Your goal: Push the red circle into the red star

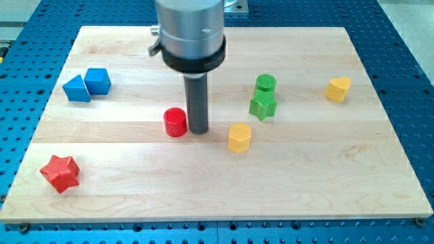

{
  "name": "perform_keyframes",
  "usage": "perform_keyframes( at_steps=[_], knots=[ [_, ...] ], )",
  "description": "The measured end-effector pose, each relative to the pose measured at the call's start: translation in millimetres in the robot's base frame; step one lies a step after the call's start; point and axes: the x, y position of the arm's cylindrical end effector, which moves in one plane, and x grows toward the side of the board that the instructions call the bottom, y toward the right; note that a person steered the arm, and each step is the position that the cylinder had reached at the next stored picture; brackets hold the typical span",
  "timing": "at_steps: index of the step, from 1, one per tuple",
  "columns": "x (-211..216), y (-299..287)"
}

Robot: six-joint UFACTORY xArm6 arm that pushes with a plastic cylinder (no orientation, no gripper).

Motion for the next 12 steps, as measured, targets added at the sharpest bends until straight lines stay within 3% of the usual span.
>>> perform_keyframes(
  at_steps=[1,3,4,5,6,8,9,12],
  knots=[
    [-30.9,9.6],
    [1.9,-54.9],
    [22.8,-45.1],
    [16.2,12.9],
    [18.5,2.2],
    [43.5,-115.7],
    [45.1,-137.3],
    [75.4,-69.2]
  ],
)
